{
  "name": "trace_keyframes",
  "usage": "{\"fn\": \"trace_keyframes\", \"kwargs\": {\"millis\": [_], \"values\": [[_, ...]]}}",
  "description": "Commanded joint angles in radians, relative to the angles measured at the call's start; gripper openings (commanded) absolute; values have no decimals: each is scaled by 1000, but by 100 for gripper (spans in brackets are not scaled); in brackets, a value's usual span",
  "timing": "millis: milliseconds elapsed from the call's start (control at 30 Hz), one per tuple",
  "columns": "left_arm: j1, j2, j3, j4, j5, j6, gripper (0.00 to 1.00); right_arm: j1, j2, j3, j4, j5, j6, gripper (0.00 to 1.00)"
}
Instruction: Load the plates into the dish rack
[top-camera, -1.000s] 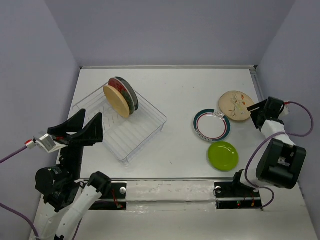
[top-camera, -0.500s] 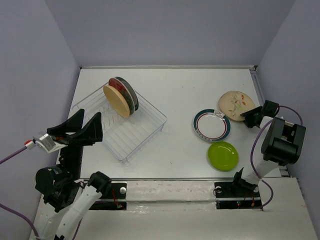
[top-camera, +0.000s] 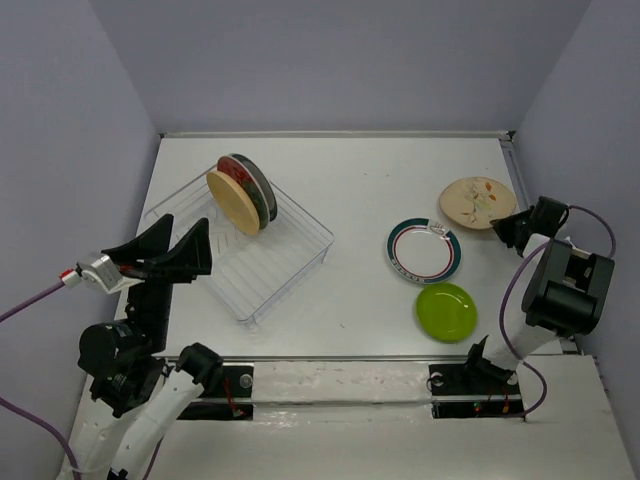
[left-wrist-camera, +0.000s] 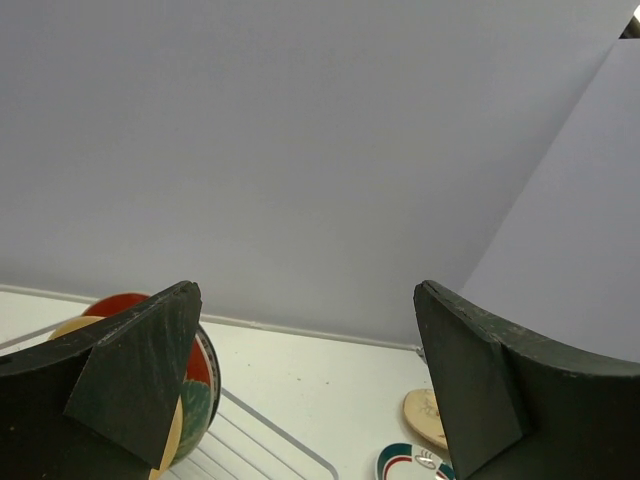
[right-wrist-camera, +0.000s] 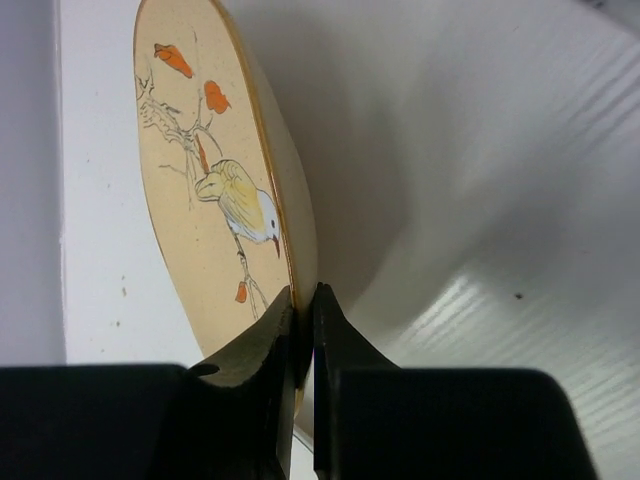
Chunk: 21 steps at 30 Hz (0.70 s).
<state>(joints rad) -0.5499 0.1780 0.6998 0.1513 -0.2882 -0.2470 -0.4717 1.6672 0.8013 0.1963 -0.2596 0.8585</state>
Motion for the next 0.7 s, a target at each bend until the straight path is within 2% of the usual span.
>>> {"fn": "trace_keyframes", "kwargs": {"millis": [0, 133, 233, 267, 367, 400, 500, 533, 667], "values": [[-4, 29, 23, 34, -19, 25, 99, 4, -176, 36, 81, 103, -35, 7], [1, 38, 21, 34, -26, 29, 99, 71, -294, 87, 35, 190, -120, 7], [2, 55, 24, 30, -31, 37, 99, 191, -375, 134, -10, 299, -229, 7], [2, 61, 24, 30, -35, 38, 99, 268, -392, 163, -23, 324, -254, 7], [5, 72, 24, 27, -57, 44, 99, 395, -440, 222, -67, 394, -329, 7], [5, 77, 24, 25, -61, 46, 99, 488, -446, 275, -80, 416, -351, 7], [10, 78, 20, 28, -78, 46, 99, 626, -457, 360, -123, 483, -412, 7], [16, 80, 18, 28, -91, 48, 99, 727, -455, 410, -124, 529, -452, 7], [48, 77, 15, 33, -114, 48, 99, 967, -384, 563, -130, 653, -557, 7]]}}
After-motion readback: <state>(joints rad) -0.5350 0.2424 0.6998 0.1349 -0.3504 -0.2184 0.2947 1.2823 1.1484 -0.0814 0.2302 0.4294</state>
